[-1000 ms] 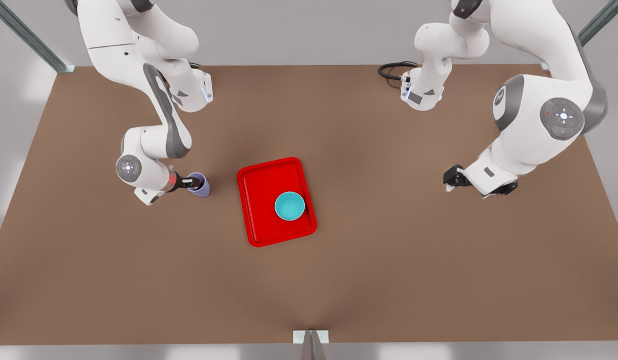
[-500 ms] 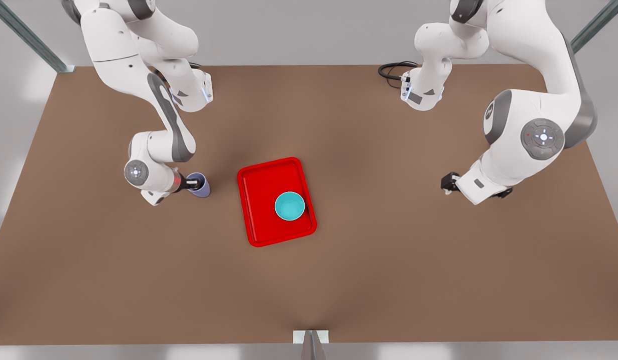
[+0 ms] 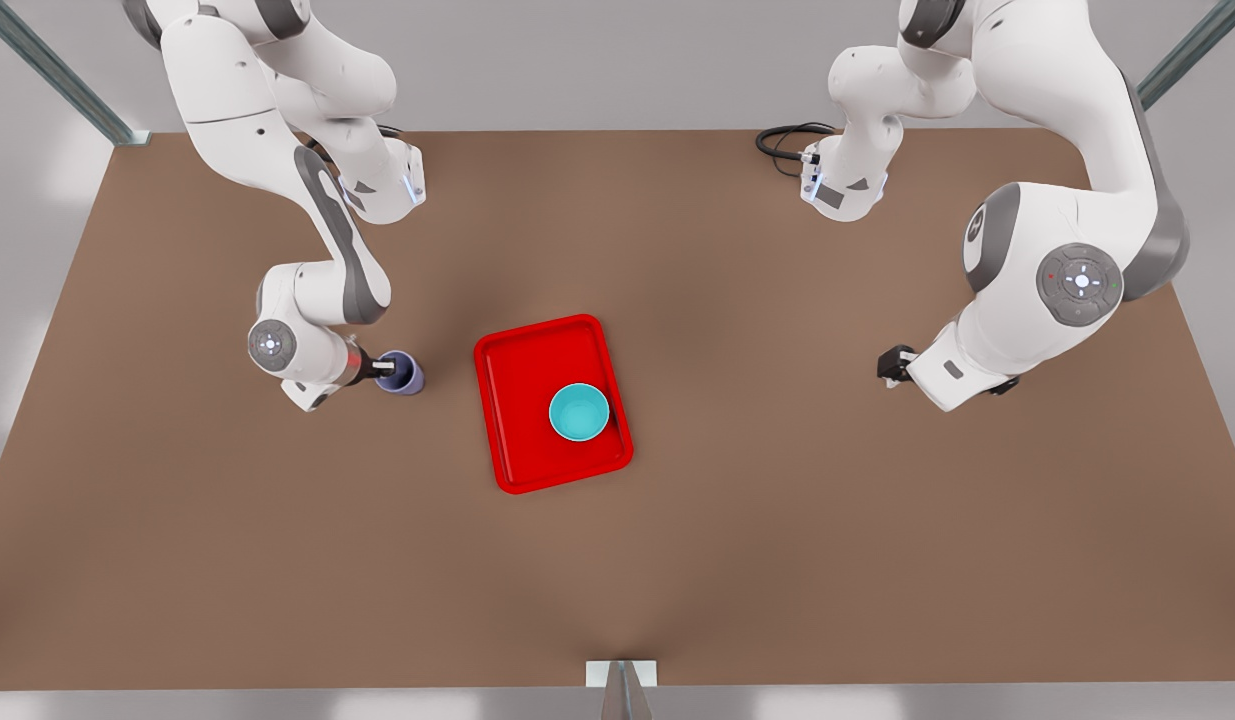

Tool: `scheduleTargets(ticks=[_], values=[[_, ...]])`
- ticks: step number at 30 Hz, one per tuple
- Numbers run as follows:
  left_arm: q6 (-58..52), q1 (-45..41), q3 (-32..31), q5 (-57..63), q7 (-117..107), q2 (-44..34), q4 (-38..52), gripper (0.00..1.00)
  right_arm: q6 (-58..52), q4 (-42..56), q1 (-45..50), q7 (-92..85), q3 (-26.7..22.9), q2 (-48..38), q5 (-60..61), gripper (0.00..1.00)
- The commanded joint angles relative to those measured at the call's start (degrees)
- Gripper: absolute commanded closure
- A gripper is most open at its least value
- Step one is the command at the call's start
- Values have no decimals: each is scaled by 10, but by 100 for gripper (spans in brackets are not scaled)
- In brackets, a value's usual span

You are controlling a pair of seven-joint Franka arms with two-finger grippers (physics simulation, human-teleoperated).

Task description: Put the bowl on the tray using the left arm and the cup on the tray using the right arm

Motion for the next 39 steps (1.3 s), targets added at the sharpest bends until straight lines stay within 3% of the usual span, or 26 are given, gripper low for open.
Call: scheduleTargets(ticks=[1, 10, 15, 22, 29, 37, 39], values=[[0, 0, 0, -1, 0, 0, 0, 0, -2, 1, 0, 2, 0, -1, -3, 79], [-4, 0, 0, 0, 0, -5, 0, 0, -12, 21, 21, -61, 7, -30, -4, 79], [-5, 0, 3, 1, -2, -5, 0, 0, -12, 42, 23, -54, 56, -39, -3, 79], [-5, 0, 3, 1, -3, -1, 0, 0, -23, 78, 71, 103, 117, -32, 15, 79], [-5, 0, 3, 0, -3, 3, 0, 0, 24, 80, 141, 139, 117, 14, 30, 79], [-5, 0, 4, 1, -2, 5, 1, 0, 74, 44, 137, 131, 116, 38, 27, 79], [-6, 0, 4, 1, -3, 5, 1, 0, 73, 46, 137, 137, 116, 40, 28, 45]])
